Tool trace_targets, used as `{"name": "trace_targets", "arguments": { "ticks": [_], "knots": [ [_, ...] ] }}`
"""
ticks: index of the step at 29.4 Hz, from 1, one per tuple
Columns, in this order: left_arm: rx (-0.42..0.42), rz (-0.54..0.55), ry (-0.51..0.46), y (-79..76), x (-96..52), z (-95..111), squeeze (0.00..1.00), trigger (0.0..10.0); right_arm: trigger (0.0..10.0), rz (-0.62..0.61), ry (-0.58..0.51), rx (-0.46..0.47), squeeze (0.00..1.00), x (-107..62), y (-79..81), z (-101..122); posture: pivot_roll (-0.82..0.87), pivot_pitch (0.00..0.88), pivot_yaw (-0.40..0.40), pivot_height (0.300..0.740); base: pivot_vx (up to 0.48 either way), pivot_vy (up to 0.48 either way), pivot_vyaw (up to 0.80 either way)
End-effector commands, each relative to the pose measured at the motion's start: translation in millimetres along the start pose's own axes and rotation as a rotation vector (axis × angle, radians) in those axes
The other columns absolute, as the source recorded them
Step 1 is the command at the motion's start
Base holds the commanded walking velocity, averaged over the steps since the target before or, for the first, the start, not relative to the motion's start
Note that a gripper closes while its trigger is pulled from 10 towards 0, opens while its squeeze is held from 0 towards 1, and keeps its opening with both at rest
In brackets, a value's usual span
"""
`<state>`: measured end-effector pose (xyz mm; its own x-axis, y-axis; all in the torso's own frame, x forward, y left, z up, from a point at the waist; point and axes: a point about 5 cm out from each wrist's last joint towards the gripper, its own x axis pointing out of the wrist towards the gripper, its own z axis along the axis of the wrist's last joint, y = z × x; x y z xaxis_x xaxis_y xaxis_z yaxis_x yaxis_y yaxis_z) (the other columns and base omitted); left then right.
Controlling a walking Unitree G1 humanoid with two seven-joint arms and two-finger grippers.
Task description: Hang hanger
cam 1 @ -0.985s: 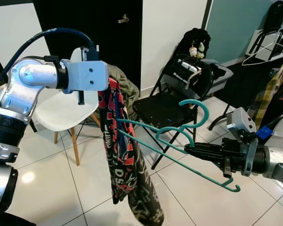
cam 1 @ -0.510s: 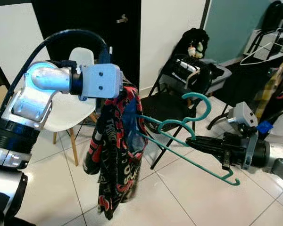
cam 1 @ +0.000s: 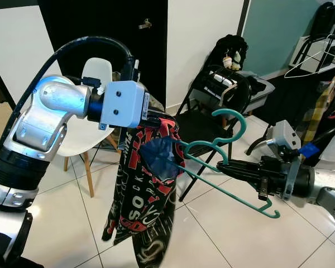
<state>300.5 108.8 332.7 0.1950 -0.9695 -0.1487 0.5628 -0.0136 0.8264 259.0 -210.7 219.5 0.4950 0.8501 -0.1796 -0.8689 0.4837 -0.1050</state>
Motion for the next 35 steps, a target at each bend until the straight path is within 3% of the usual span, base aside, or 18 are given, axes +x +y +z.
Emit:
{"name": "trace_targets", "arguments": {
  "ticks": [1, 6, 7, 9, 10, 12, 13, 14, 15, 17, 22, 25, 26, 29, 30, 33, 34, 35],
  "knots": [
    [0.006, 0.086, 0.013, 11.4, 2.7, 3.2, 0.00, 10.0, 10.0, -0.008, -0.012, -0.019, 0.00, 4.7, -0.4, 1.7, -0.05, 0.000, 0.024, 0.740, 0.000, 0.000, 0.00],
    [-0.002, 0.109, 0.021, 13.7, 2.9, 2.4, 0.00, 10.0, 10.0, -0.007, -0.012, -0.018, 0.00, 5.2, -0.2, 1.5, -0.05, 0.000, 0.024, 0.740, 0.000, 0.000, 0.00],
    [-0.025, 0.221, 0.095, 25.7, 1.9, -8.7, 0.00, 10.0, 10.0, -0.013, -0.021, -0.017, 0.00, 6.8, -0.4, 1.8, -0.05, 0.000, 0.026, 0.740, 0.000, 0.000, 0.00],
    [-0.025, 0.221, 0.095, 25.7, 1.9, -8.7, 0.00, 10.0, 10.0, -0.013, -0.021, -0.017, 0.00, 6.8, -0.4, 1.8, -0.05, 0.000, 0.026, 0.740, 0.000, 0.000, 0.00],
    [-0.064, 0.383, 0.200, 42.1, -4.0, -24.8, 0.00, 10.0, 10.0, -0.030, -0.035, -0.015, 0.00, 10.1, -1.1, 2.3, -0.06, 0.000, 0.030, 0.740, 0.000, 0.000, 0.00],
    [-0.086, 0.492, 0.275, 52.2, -9.3, -35.6, 0.00, 10.0, 10.0, -0.043, -0.045, -0.013, 0.00, 12.5, -1.6, 2.7, -0.06, 0.000, 0.030, 0.740, 0.000, 0.000, 0.00],
    [-0.086, 0.492, 0.275, 52.2, -9.3, -35.6, 0.00, 10.0, 10.0, -0.043, -0.045, -0.013, 0.00, 12.5, -1.6, 2.7, -0.06, 0.000, 0.030, 0.740, 0.000, 0.000, 0.00],
    [-0.110, 0.649, 0.370, 67.6, -25.5, -47.1, 0.00, 10.0, 10.0, -0.054, -0.054, -0.009, 0.00, 15.2, -0.7, 2.3, -0.06, 0.000, 0.032, 0.740, 0.000, 0.000, 0.00],
    [-0.110, 0.649, 0.370, 67.6, -25.5, -47.1, 0.00, 10.0, 10.0, -0.054, -0.054, -0.009, 0.00, 15.2, -0.7, 2.3, -0.06, 0.000, 0.032, 0.740, 0.000, 0.000, 0.00],
    [-0.140, 0.884, 0.469, 88.8, -59.3, -54.5, 0.00, 10.0, 10.0, -0.083, -0.067, -0.001, 0.00, 18.3, 0.6, 1.2, -0.06, 0.000, 0.038, 0.740, 0.000, 0.000, 0.00],
    [-0.169, 1.037, 0.508, 101.3, -83.6, -54.4, 0.00, 10.0, 10.0, -0.143, -0.081, 0.002, 0.00, 19.3, -2.5, 0.7, -0.07, 0.000, 0.042, 0.740, 0.000, 0.000, 0.00],
    [-0.164, 1.028, 0.473, 102.7, -80.3, -51.0, 0.00, 10.0, 10.0, -0.164, -0.088, 0.004, 0.00, 18.9, -5.0, 1.4, -0.07, 0.000, 0.042, 0.740, 0.000, 0.000, 0.00],
    [-0.161, 0.990, 0.403, 103.2, -69.9, -45.6, 0.00, 10.0, 10.0, -0.181, -0.092, 0.005, 0.00, 19.1, -7.2, 1.9, -0.07, 0.000, 0.042, 0.740, 0.000, 0.000, 0.00],
    [-0.161, 0.990, 0.403, 103.2, -69.9, -45.6, 0.00, 10.0, 10.0, -0.181, -0.092, 0.005, 0.00, 19.1, -7.2, 1.9, -0.07, 0.000, 0.042, 0.740, 0.000, 0.000, 0.00],
    [-0.154, 0.916, 0.299, 101.3, -52.6, -36.4, 0.00, 10.0, 10.0, -0.193, -0.096, 0.005, 0.00, 20.2, -9.2, 2.5, -0.06, 0.000, 0.038, 0.740, 0.000, 0.000, 0.00],
    [-0.154, 0.916, 0.299, 101.3, -52.6, -36.4, 0.00, 10.0, 10.0, -0.193, -0.096, 0.005, 0.00, 20.2, -9.2, 2.5, -0.06, 0.000, 0.038, 0.740, 0.000, 0.000, 0.00],
    [-0.115, 0.784, 0.168, 94.2, -28.5, -21.6, 0.00, 10.0, 10.0, -0.202, -0.102, 0.005, 0.00, 22.3, -11.0, 3.5, -0.06, 0.000, 0.033, 0.740, 0.000, 0.000, 0.00],
    [-0.115, 0.784, 0.168, 94.2, -28.5, -21.6, 0.00, 10.0, 10.0, -0.202, -0.102, 0.005, 0.00, 22.3, -11.0, 3.5, -0.06, 0.000, 0.033, 0.740, 0.000, 0.000, 0.00]
  ]
}}
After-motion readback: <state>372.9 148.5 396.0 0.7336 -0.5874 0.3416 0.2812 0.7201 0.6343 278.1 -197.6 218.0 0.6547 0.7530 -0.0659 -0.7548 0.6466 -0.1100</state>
